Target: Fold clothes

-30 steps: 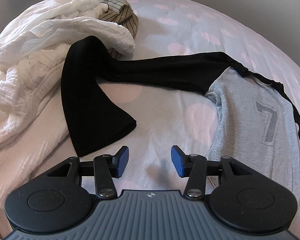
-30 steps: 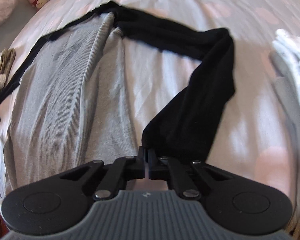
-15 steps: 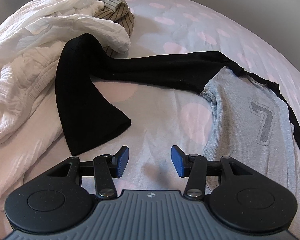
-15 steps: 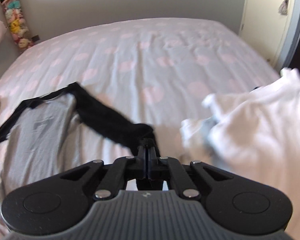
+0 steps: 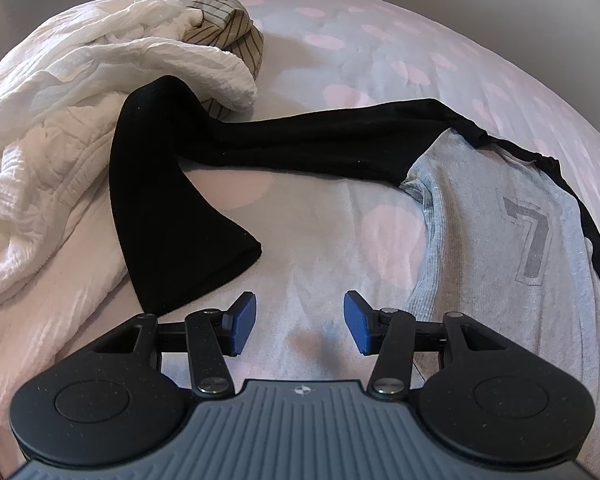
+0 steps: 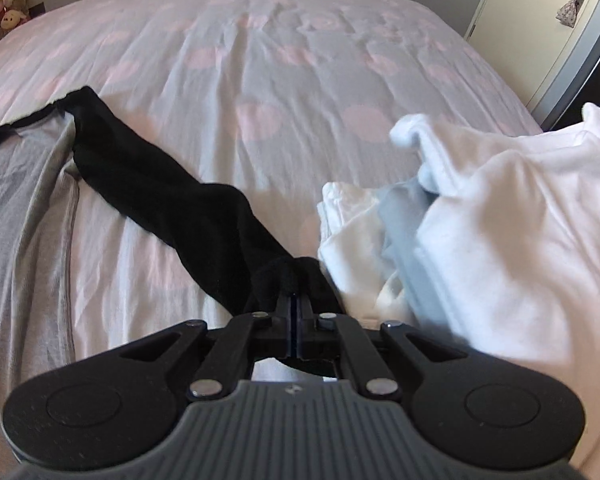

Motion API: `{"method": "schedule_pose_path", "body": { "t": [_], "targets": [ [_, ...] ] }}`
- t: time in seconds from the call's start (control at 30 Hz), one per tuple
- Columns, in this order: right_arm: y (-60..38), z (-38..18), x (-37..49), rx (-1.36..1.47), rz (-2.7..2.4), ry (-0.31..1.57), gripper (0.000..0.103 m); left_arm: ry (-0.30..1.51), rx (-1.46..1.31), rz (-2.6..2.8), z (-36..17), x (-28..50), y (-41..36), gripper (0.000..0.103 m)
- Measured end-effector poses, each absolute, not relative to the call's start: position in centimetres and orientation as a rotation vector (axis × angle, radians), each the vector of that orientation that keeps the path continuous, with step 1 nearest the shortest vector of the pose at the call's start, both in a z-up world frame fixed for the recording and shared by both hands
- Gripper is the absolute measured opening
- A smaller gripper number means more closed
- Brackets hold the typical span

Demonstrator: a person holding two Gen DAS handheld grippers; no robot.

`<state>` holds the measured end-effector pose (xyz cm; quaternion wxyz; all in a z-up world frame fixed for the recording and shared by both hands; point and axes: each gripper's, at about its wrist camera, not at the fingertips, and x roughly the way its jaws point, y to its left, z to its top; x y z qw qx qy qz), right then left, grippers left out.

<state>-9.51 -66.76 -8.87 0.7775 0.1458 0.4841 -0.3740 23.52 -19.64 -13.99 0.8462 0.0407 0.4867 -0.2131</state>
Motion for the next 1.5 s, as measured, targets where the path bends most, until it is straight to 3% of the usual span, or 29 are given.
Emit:
{"method": "schedule_pose_path", "body": {
  "t": [0.23, 0.3, 0.37, 0.57, 0.9, 1.23, 1.43, 1.5],
  "targets": [
    [-66.8, -11.7, -8.3, 0.292, -0.748, 1.106, 0.008, 0.991, 0.176, -0.472, -13.5, 23.9, -21.0, 0.047],
    [-66.3, -10.9, -7.8, 0.258, -0.705, 1.091, 0.028, 0.961, 0.194, -0.488, -12.8, 24.4, -21.7, 0.047],
    [-66.0, -9.8, -6.8, 0.225, -0.66, 1.063, 0.033, 0.919, 0.223, -0.528, -12.2, 25.1, -22.7, 0.047],
    [-66.0, -8.1, -1.4, 0.152, -0.48, 0.973, 0.034, 0.76, 0.451, -0.695, -11.0, 27.0, -28.8, 0.048],
    [-68.3, -11.2, 11.0, 0.03, -0.262, 0.881, 0.034, 0.497, 0.875, -0.854, -13.9, 29.7, -39.7, 0.049],
    [-70.4, -14.3, 22.1, -0.022, -0.136, 0.811, 0.034, 0.468, 0.911, -0.958, -17.9, 34.9, -44.0, 0.051],
    [-70.6, -15.9, 25.6, 0.009, -0.068, 0.776, 0.04, 0.495, 0.774, -0.993, -18.1, 36.3, -45.4, 0.052],
    [-70.3, -16.1, 26.1, 0.021, -0.054, 0.761, 0.04, 0.564, 0.684, -1.003, -18.0, 37.2, -45.6, 0.04]
  ]
}}
